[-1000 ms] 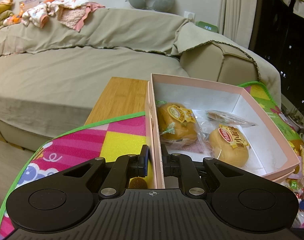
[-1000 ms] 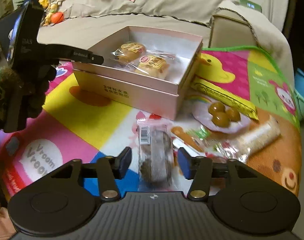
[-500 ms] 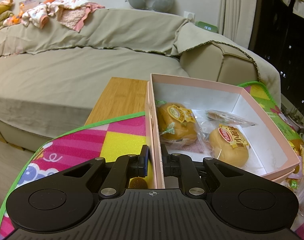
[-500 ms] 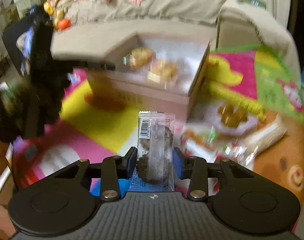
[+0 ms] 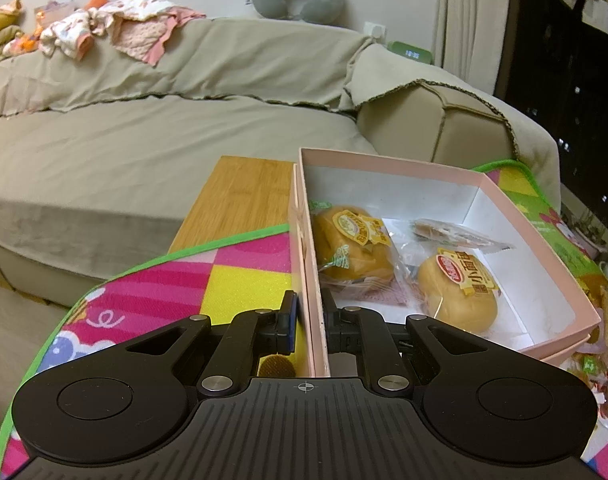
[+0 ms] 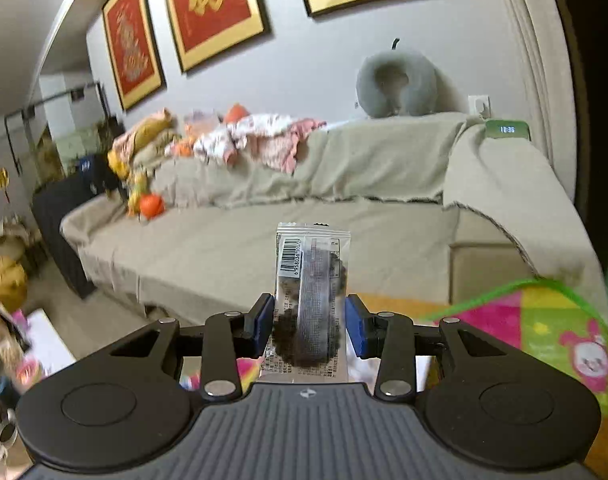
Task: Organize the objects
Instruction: 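Carry the cookie packet with the right gripper and release it into the box, then lower the right gripper onto the brown swirl lollipop and grasp it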
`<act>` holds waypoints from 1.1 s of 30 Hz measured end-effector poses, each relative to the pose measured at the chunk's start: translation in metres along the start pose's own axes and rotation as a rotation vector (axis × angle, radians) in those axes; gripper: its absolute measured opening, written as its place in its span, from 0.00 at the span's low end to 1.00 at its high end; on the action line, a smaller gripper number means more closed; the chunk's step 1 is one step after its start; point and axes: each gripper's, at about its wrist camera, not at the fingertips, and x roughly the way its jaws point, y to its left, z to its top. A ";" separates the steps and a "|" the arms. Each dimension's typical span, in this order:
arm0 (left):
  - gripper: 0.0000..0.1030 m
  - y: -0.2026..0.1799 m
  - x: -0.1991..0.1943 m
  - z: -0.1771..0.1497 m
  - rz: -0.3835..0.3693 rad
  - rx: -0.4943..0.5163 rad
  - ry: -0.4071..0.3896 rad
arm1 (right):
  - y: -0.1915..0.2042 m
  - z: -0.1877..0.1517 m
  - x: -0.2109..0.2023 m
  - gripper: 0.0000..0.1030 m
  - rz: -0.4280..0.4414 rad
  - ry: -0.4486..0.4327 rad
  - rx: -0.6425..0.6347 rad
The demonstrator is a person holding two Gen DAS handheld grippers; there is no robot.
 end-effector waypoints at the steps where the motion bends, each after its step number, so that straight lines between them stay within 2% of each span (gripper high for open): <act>1: 0.13 0.000 0.000 0.000 -0.003 0.002 -0.001 | 0.000 0.005 0.010 0.39 -0.003 -0.012 0.004; 4: 0.13 0.001 0.001 0.000 -0.008 0.005 -0.002 | -0.004 0.011 0.043 0.50 -0.044 -0.002 0.027; 8: 0.13 0.001 0.001 0.000 -0.006 0.001 -0.001 | -0.021 -0.004 0.058 0.55 -0.057 0.059 0.096; 13: 0.13 -0.002 -0.001 0.000 0.004 0.008 -0.013 | -0.037 -0.041 0.039 0.70 -0.196 0.066 0.027; 18: 0.12 -0.001 -0.006 -0.002 -0.001 -0.008 -0.016 | -0.054 -0.088 0.011 0.77 -0.302 0.103 -0.012; 22: 0.13 0.001 -0.006 -0.002 -0.004 -0.015 -0.014 | -0.068 -0.130 -0.004 0.80 -0.371 0.171 -0.032; 25: 0.12 0.001 -0.006 -0.001 -0.005 -0.016 -0.014 | -0.076 -0.159 -0.013 0.83 -0.387 0.227 -0.008; 29: 0.12 0.003 -0.006 -0.002 -0.002 -0.024 -0.011 | -0.082 -0.191 -0.013 0.85 -0.354 0.303 0.052; 33: 0.12 0.002 -0.006 -0.002 0.001 -0.021 -0.007 | -0.076 -0.212 -0.005 0.85 -0.367 0.342 0.032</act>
